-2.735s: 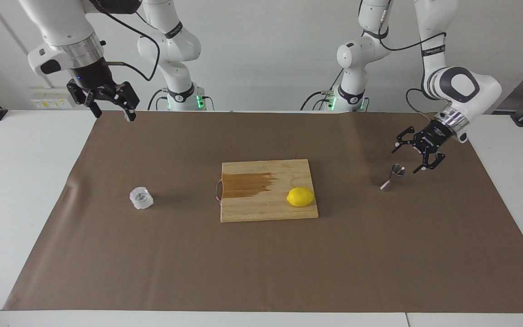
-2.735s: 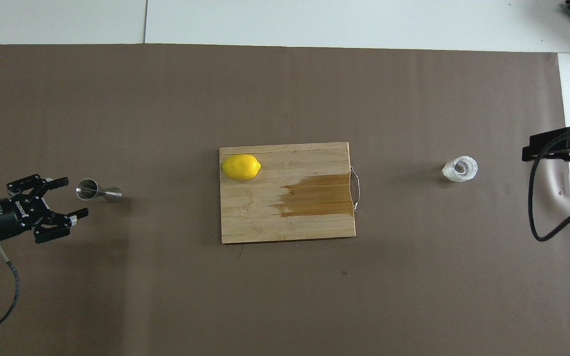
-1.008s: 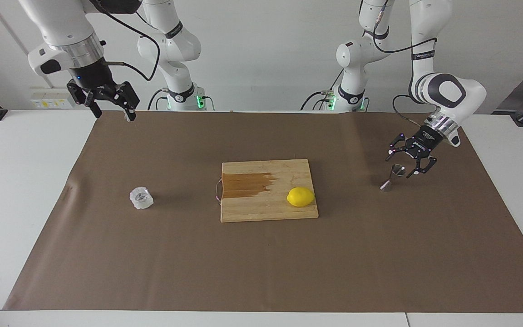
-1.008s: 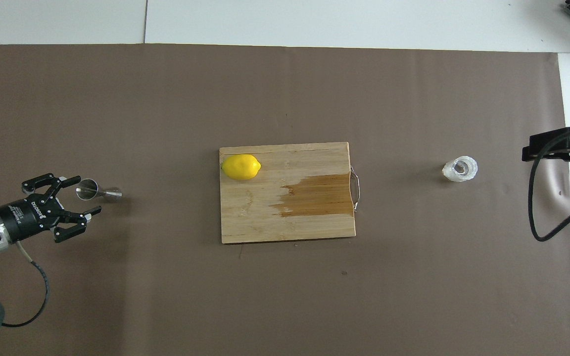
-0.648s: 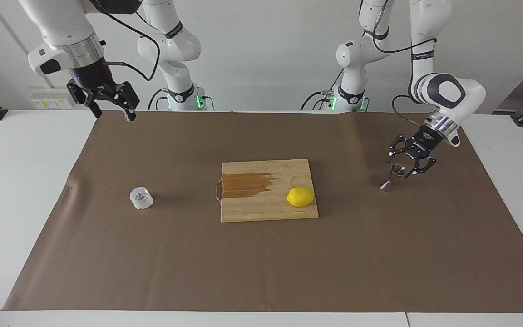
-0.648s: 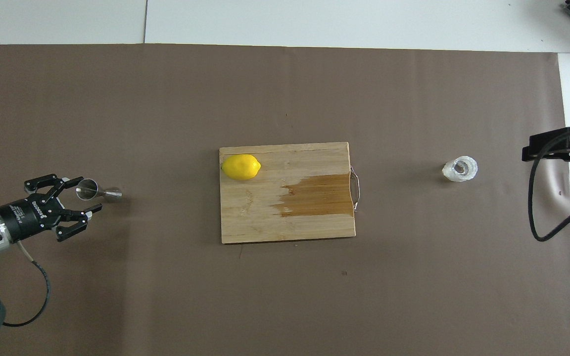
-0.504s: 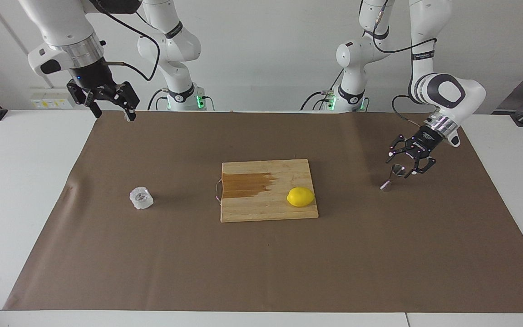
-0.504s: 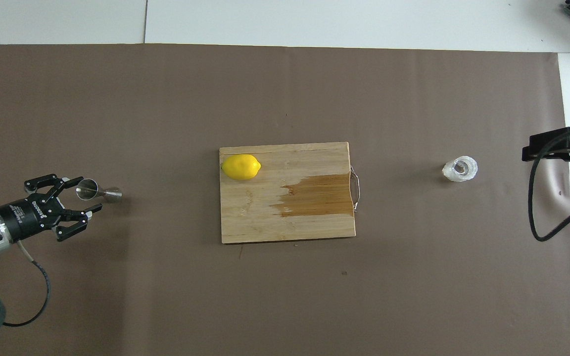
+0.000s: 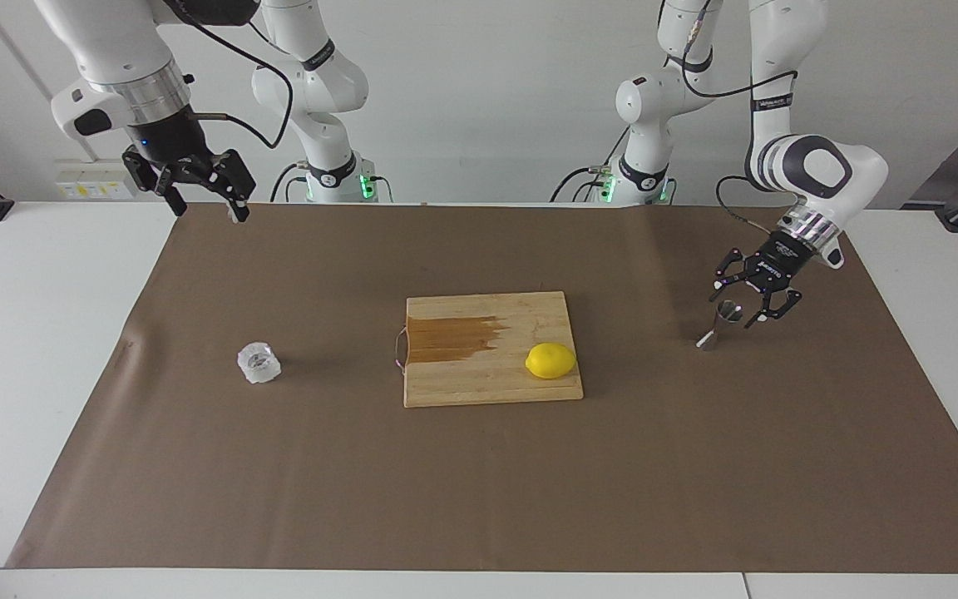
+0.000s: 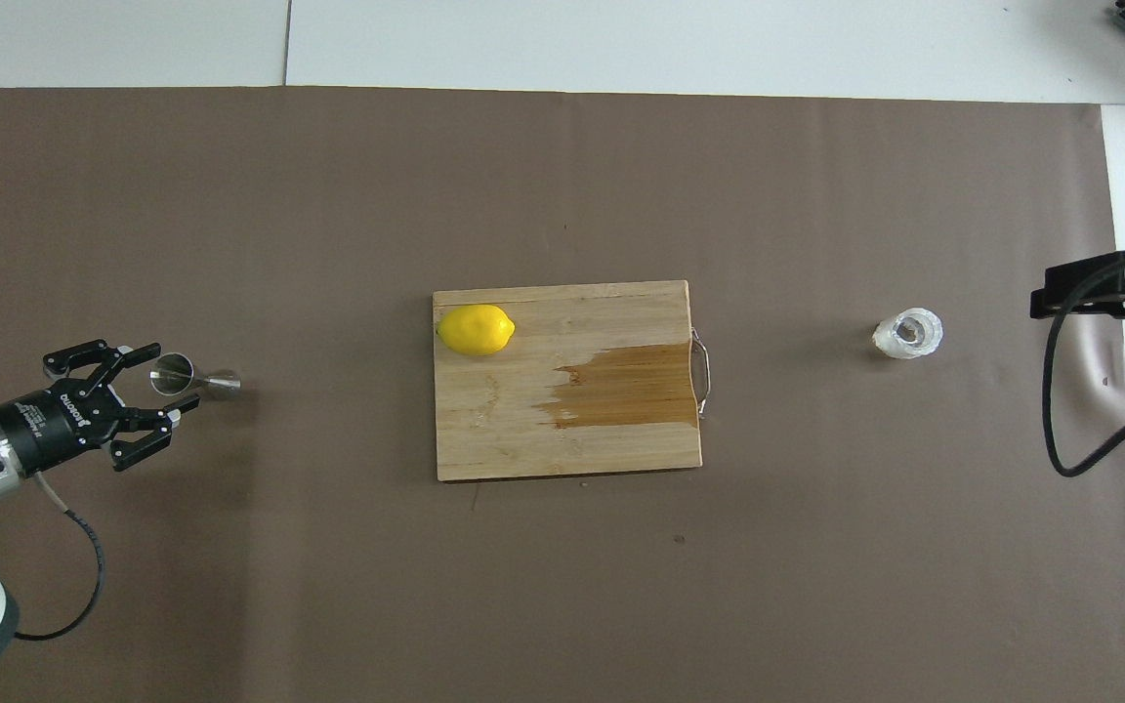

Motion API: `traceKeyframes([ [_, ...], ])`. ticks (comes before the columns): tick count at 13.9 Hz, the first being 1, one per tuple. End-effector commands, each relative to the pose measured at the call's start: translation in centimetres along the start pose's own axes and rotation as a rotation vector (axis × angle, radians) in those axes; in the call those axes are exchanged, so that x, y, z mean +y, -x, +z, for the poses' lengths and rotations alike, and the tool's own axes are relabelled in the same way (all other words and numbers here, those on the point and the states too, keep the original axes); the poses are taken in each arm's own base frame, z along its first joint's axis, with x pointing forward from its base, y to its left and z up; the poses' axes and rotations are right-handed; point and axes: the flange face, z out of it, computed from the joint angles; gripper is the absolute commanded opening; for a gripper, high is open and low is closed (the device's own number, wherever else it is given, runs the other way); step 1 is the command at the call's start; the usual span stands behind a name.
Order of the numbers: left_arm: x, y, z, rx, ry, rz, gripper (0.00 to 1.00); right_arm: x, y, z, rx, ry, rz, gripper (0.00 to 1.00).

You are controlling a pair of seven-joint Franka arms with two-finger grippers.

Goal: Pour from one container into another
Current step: 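Close the left gripper around the small metal cup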

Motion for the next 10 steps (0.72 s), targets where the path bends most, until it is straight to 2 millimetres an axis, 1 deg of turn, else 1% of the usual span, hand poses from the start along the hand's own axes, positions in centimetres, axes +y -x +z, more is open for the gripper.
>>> traceKeyframes([
  [1,0.10,0.12,0.57,-0.001,0.015,-0.004,0.80,0.29,0.26,-0.46,-0.009,-0.027,-0.014,1.00],
  [5,-0.03,0.19,0.84,0.003,0.019,-0.004,0.79,0.29,0.26,-0.46,-0.009,-0.027,-0.014,1.00],
  [8,0.00,0.15,0.78,0.003,0.020,-0.005,0.76,0.29,0.26,-0.46,-0.009,-0.027,-0.014,1.00],
  [9,0.04,0.11,0.73,0.003,0.021,-0.008,0.69,0.31,0.26,-0.46,-0.009,-0.025,-0.014,1.00],
  [10,0.01,0.14,0.78,0.003,0.020,-0.007,0.50,0.29,0.26,-0.46,-0.009,-0.027,-0.014,1.00],
])
